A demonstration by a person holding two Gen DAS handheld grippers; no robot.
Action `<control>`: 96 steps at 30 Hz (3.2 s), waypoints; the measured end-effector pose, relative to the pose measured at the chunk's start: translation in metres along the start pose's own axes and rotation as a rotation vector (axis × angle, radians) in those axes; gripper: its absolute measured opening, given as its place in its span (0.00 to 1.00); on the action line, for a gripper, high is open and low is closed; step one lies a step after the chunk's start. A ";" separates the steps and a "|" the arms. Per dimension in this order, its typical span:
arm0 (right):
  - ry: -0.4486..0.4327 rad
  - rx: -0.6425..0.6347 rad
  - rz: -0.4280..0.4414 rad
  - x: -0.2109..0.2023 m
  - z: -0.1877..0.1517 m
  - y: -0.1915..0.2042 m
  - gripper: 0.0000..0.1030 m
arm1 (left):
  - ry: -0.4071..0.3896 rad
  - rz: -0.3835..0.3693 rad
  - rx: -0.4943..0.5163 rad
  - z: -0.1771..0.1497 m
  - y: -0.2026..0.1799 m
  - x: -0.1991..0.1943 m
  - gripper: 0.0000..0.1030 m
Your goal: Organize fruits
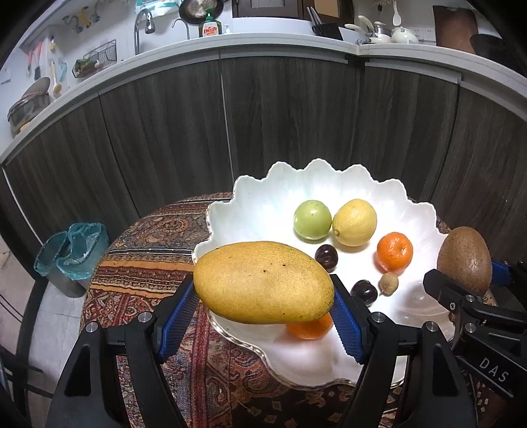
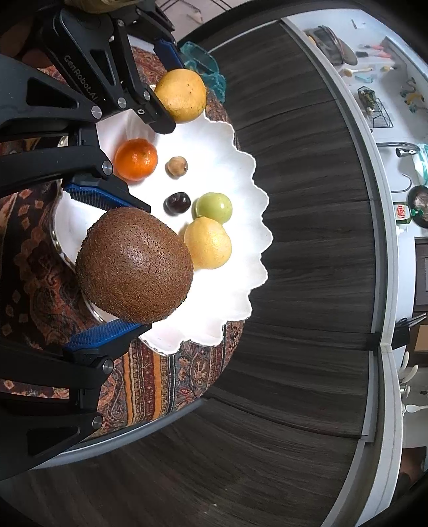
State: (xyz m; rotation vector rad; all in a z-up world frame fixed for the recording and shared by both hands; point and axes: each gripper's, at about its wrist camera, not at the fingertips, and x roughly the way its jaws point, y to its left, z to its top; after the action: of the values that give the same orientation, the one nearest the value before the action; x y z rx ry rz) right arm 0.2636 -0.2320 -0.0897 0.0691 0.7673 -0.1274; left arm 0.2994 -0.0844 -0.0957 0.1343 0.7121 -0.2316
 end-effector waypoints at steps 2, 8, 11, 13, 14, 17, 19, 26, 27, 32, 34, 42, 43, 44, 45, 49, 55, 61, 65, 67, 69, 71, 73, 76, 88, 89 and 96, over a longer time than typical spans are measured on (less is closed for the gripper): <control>0.011 -0.001 0.000 0.002 0.000 0.000 0.61 | -0.010 0.004 -0.001 0.000 0.001 -0.002 0.77; -0.060 -0.020 -0.039 -0.014 0.001 0.003 0.79 | -0.051 0.033 -0.002 0.003 0.002 -0.019 0.83; -0.080 -0.019 -0.050 -0.022 0.002 0.002 0.80 | -0.070 0.045 0.003 0.003 0.002 -0.028 0.90; -0.086 -0.013 -0.050 -0.026 0.001 0.000 0.80 | -0.082 0.054 0.003 0.003 0.002 -0.034 0.92; -0.089 -0.011 -0.051 -0.028 0.001 -0.001 0.80 | -0.087 0.058 0.004 0.002 0.002 -0.037 0.94; -0.093 -0.007 -0.049 -0.032 -0.001 -0.002 0.80 | -0.099 0.063 0.003 0.001 0.002 -0.046 0.96; -0.096 -0.004 -0.049 -0.037 -0.003 -0.003 0.80 | -0.103 0.066 0.002 0.000 0.002 -0.052 0.97; -0.118 0.003 -0.043 -0.057 -0.011 -0.004 0.80 | -0.121 0.072 0.000 -0.007 0.002 -0.074 0.98; -0.123 0.002 -0.042 -0.061 -0.012 -0.004 0.80 | -0.122 0.073 -0.001 -0.008 0.001 -0.077 0.98; -0.141 0.002 -0.038 -0.077 -0.019 -0.003 0.80 | -0.136 0.078 -0.005 -0.014 0.000 -0.093 0.99; -0.146 0.003 -0.037 -0.084 -0.022 -0.003 0.80 | -0.142 0.080 -0.007 -0.017 0.000 -0.100 1.00; -0.170 0.007 -0.036 -0.108 -0.033 -0.004 0.80 | -0.164 0.084 -0.007 -0.026 -0.004 -0.125 1.00; -0.173 0.007 -0.036 -0.110 -0.034 -0.004 0.80 | -0.165 0.085 -0.007 -0.027 -0.005 -0.127 1.00; -0.176 0.008 -0.036 -0.113 -0.036 -0.004 0.80 | -0.169 0.085 -0.006 -0.028 -0.006 -0.130 1.00; -0.179 0.008 -0.036 -0.116 -0.037 -0.005 0.80 | -0.171 0.085 -0.005 -0.029 -0.006 -0.132 1.00; -0.192 0.011 -0.040 -0.127 -0.042 -0.006 0.80 | -0.183 0.088 -0.003 -0.033 -0.008 -0.143 1.00; -0.208 0.012 -0.041 -0.142 -0.048 -0.007 0.80 | -0.201 0.092 -0.002 -0.038 -0.009 -0.159 1.00; -0.229 0.008 -0.049 -0.157 -0.056 -0.006 0.80 | -0.219 0.099 -0.010 -0.044 -0.009 -0.174 1.00; -0.240 0.009 -0.050 -0.166 -0.059 -0.005 0.80 | -0.233 0.104 -0.013 -0.047 -0.009 -0.184 1.00; -0.246 0.011 -0.050 -0.171 -0.061 -0.005 0.80 | -0.241 0.109 -0.017 -0.048 -0.009 -0.189 1.00; -0.253 0.012 -0.052 -0.175 -0.063 -0.004 0.80 | -0.249 0.115 -0.021 -0.049 -0.008 -0.195 1.00; -0.261 0.013 -0.054 -0.179 -0.064 -0.004 0.80 | -0.253 0.119 -0.027 -0.051 -0.007 -0.200 1.00; -0.265 0.015 -0.055 -0.182 -0.066 -0.004 0.80 | -0.258 0.123 -0.034 -0.051 -0.006 -0.205 1.00; -0.274 0.018 -0.058 -0.188 -0.067 -0.003 0.80 | -0.263 0.133 -0.045 -0.052 -0.005 -0.209 1.00; -0.289 0.034 -0.067 -0.198 -0.070 -0.002 0.80 | -0.262 0.160 -0.068 -0.058 -0.002 -0.216 1.00; -0.289 0.037 -0.068 -0.198 -0.070 -0.002 0.80 | -0.262 0.161 -0.069 -0.059 -0.002 -0.216 1.00; -0.290 0.039 -0.067 -0.198 -0.071 -0.001 0.82 | -0.261 0.162 -0.070 -0.059 -0.001 -0.216 1.00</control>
State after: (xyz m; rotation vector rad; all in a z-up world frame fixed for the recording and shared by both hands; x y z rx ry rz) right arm 0.0737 -0.2079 -0.0027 0.0600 0.4773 -0.2114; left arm 0.1033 -0.0383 0.0023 0.0922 0.4463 -0.0669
